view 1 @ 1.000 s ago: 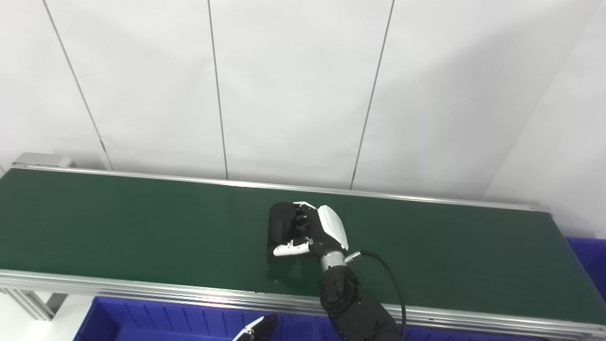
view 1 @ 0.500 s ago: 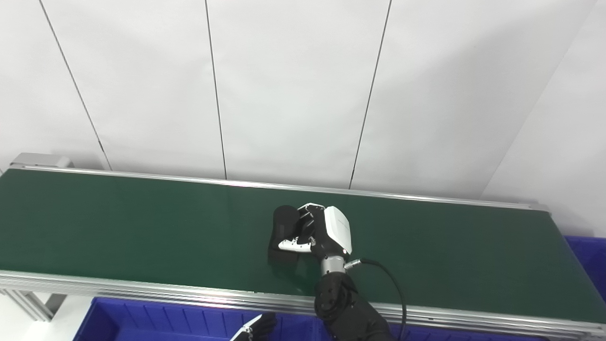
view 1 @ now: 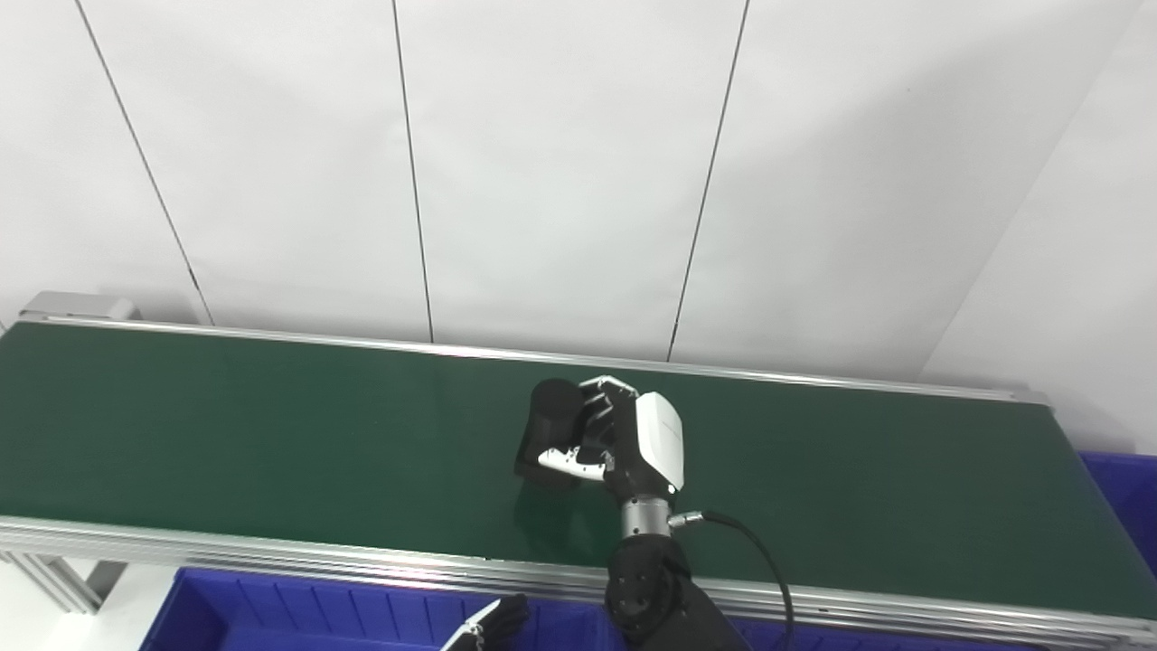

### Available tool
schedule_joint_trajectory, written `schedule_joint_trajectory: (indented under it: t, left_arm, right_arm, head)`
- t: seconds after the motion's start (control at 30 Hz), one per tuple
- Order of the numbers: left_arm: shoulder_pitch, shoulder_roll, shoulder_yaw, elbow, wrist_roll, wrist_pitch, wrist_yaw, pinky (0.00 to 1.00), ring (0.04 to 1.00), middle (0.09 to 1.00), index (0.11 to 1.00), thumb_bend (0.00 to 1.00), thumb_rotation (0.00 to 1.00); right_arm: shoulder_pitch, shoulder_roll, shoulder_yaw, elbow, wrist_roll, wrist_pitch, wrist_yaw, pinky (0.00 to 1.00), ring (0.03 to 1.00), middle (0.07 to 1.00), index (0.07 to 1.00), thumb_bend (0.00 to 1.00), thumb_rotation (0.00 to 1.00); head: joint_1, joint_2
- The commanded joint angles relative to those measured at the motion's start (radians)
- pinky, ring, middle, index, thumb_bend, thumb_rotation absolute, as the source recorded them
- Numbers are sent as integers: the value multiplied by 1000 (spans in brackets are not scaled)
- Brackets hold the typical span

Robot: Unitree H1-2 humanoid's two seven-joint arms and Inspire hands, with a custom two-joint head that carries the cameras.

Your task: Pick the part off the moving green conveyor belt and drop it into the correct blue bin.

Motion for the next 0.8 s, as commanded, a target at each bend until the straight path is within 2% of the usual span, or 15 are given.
schedule_joint_trajectory:
  t: [0.0,0.1,0.13,0.27,0.4,0.57,0.63,0.77]
  left_arm:
    - [3,-1,5,-43,3,-29,-10,845,861,859,856,782,1000]
    - [6,-1,4,-48,7,-29,-10,845,860,860,858,770,1000]
    - [8,0,4,-50,7,-29,-11,845,860,861,858,770,1000]
    - [16,7,5,-61,17,-29,-6,851,866,863,865,763,1000]
    - [24,11,9,-73,17,-29,-9,850,867,867,869,763,1000]
    - [31,13,13,-95,12,-29,-16,844,862,863,865,745,989]
    - [30,11,16,-102,9,-29,-19,854,869,870,867,730,972]
    - [25,-1,25,-106,11,-29,-16,839,860,864,858,740,960]
  right_arm:
    - [28,8,-8,-131,-7,4,13,395,467,455,537,513,0]
    - [114,16,-21,-285,-6,19,42,409,468,455,536,514,0]
    - [158,18,-23,-354,0,17,56,409,467,454,536,514,0]
    - [291,20,-27,-549,6,30,108,397,452,455,538,514,0]
    - [383,14,-40,-665,34,28,168,382,447,458,536,515,0]
    - [499,-6,-57,-801,39,53,250,389,457,463,533,515,0]
    - [546,-19,-64,-842,44,52,277,395,459,464,534,514,0]
    - [625,-54,-80,-894,52,38,323,388,453,465,532,514,0]
  head:
    - [6,17]
    - [12,22]
    - [26,40]
    - [34,68]
    - [38,86]
    - [38,130]
    - [41,147]
    - [43,154]
